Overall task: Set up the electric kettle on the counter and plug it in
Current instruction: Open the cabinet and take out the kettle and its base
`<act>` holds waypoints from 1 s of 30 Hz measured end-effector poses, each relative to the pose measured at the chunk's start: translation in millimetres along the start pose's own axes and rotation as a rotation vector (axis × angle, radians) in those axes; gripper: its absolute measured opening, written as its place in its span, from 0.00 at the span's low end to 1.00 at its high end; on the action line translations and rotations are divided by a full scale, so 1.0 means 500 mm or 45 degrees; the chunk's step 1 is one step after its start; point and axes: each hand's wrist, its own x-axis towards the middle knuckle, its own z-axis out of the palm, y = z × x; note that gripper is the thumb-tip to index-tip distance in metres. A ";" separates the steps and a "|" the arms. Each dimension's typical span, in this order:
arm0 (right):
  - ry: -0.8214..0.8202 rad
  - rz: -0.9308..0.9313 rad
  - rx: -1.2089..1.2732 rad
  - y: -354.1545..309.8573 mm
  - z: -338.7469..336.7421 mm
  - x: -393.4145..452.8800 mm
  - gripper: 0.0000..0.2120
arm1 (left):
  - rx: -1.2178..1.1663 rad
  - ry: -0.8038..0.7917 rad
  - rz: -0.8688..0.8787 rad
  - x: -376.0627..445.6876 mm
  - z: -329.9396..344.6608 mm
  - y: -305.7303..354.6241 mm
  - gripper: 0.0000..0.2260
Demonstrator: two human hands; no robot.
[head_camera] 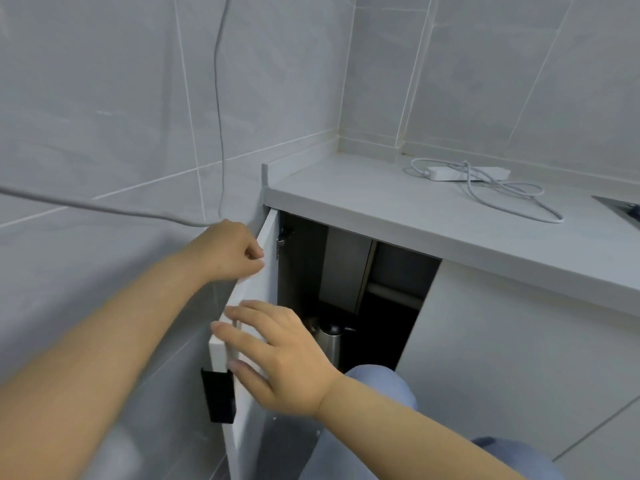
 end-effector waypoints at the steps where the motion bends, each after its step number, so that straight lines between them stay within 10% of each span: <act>1: -0.011 -0.011 0.000 -0.007 0.012 0.013 0.21 | -0.034 -0.011 -0.002 -0.002 -0.007 -0.014 0.05; 30: -0.361 0.188 0.048 -0.087 0.132 0.156 0.48 | -0.008 -0.080 -0.173 0.003 -0.053 -0.098 0.14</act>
